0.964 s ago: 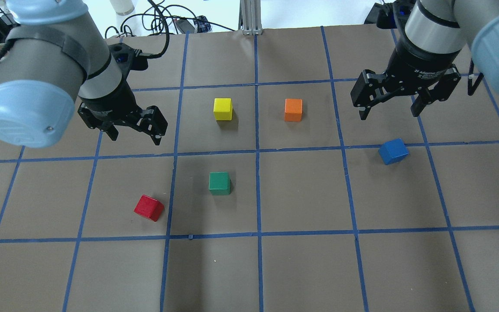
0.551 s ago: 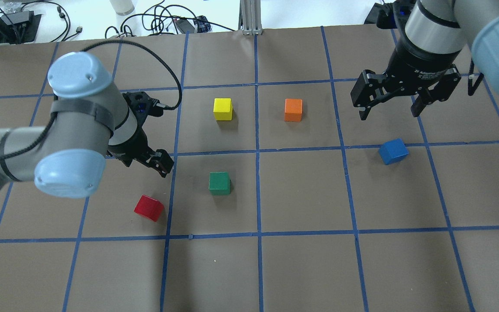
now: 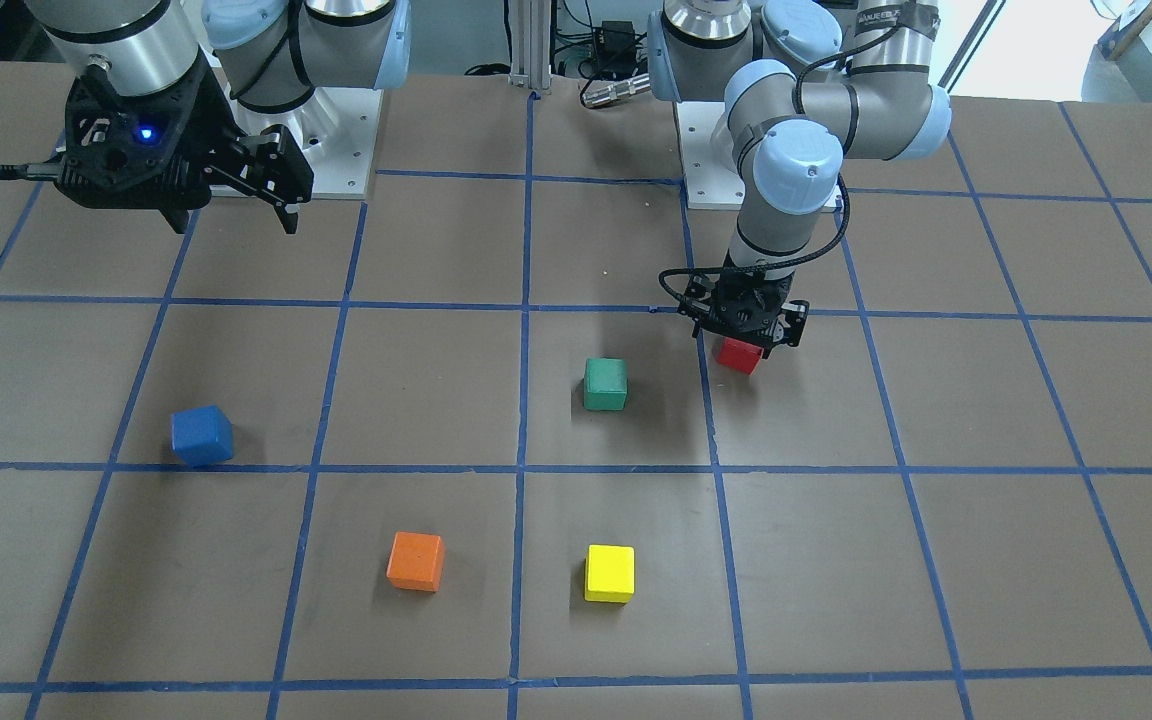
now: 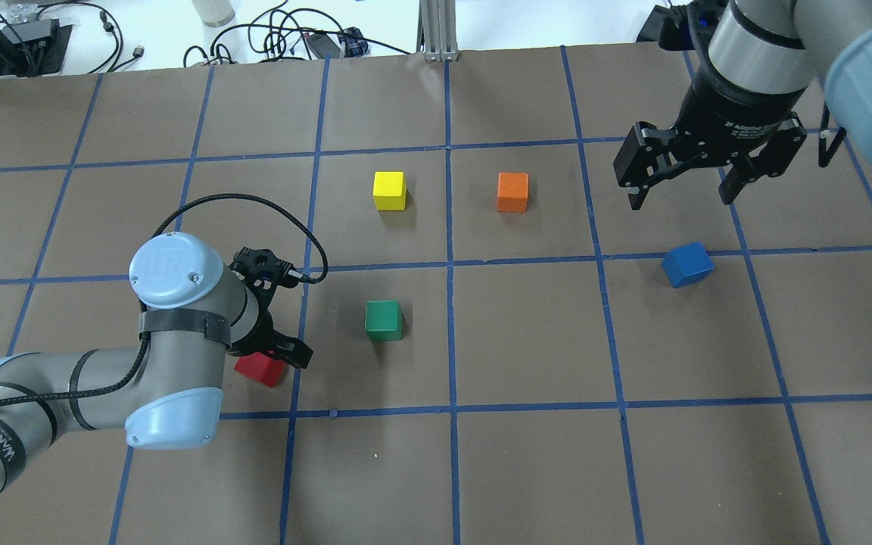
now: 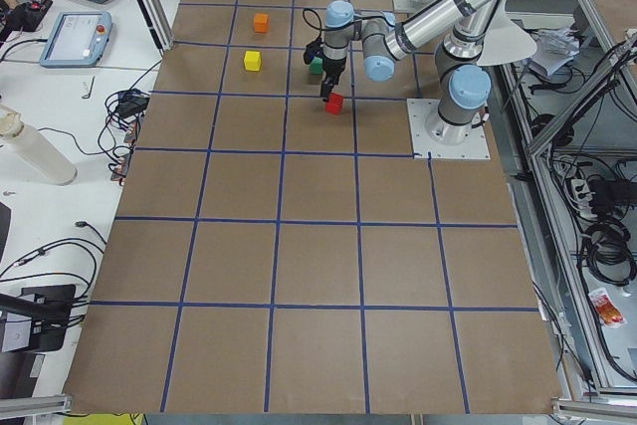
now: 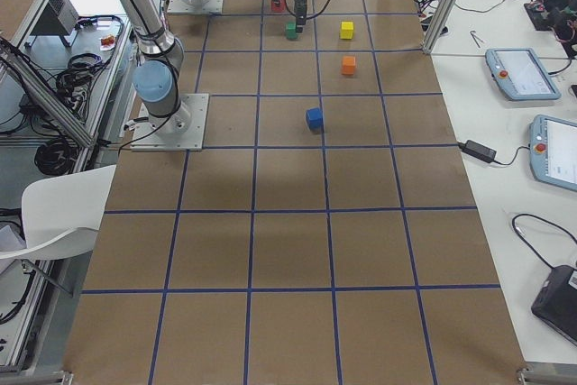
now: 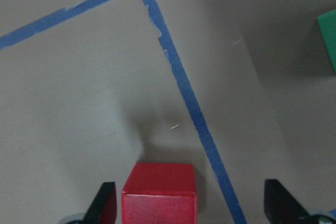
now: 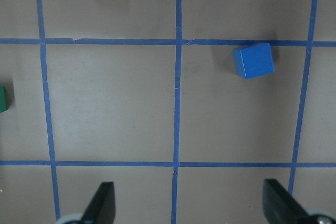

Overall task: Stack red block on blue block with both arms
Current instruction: 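Close the left gripper on the red cube, then carry the red cube with the left gripper and set it beside the orange cube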

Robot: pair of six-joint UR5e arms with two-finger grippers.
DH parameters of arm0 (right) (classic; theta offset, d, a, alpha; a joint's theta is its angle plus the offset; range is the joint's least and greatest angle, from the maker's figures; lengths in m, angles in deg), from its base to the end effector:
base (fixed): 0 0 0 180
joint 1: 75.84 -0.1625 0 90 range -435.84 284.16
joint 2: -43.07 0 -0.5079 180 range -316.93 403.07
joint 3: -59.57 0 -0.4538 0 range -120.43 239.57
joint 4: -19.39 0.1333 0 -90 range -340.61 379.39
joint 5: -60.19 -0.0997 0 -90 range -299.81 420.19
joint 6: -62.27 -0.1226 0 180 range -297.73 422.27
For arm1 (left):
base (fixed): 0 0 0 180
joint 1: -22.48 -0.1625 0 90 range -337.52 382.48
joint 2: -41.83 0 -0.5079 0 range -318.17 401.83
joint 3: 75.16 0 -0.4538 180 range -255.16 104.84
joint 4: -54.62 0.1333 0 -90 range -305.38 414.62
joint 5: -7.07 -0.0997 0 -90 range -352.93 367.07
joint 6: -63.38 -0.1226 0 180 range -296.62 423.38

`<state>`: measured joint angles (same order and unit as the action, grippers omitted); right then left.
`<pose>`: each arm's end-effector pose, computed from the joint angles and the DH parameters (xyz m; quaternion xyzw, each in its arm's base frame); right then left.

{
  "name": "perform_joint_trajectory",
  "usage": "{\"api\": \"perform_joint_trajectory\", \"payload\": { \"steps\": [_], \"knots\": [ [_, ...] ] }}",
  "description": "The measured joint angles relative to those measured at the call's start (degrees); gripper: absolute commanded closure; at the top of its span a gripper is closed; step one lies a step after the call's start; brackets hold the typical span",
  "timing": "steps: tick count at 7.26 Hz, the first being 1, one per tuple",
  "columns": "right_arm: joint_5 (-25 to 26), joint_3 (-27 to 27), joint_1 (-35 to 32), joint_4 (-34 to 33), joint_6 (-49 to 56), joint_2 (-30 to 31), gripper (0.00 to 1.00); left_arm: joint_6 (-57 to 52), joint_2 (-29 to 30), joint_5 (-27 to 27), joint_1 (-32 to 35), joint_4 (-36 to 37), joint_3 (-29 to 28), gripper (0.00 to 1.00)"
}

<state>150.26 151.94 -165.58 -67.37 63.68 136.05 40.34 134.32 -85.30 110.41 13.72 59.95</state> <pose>0.1308 -0.5219 0.5475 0.0100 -0.9997 -0.0230 0.0003 -0.1126 -0.4353 0.2150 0.1817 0.9831 -0.0083 0.0230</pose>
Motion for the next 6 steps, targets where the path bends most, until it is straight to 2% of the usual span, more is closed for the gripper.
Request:
{"api": "perform_joint_trajectory", "payload": {
  "steps": [1,2,3,4,6],
  "knots": [
    [0.0,0.0,0.0,0.0,0.0,0.0,0.0,0.0,0.1,0.0,-0.3,0.5,1.0,0.22],
    [0.0,0.0,0.0,0.0,0.0,0.0,0.0,-0.2,0.3,0.1,-0.6,1.0,1.5,0.74],
    [0.0,0.0,0.0,0.0,0.0,0.0,0.0,-0.5,0.3,0.0,-0.9,1.5,1.7,0.82],
    [0.0,0.0,0.0,0.0,0.0,0.0,0.0,-0.4,0.1,-0.1,-1.2,1.7,1.7,0.85],
    [0.0,0.1,0.0,0.0,0.0,0.0,0.0,2.7,-0.5,0.6,-1.3,1.6,0.1,0.84]
  ]
}}
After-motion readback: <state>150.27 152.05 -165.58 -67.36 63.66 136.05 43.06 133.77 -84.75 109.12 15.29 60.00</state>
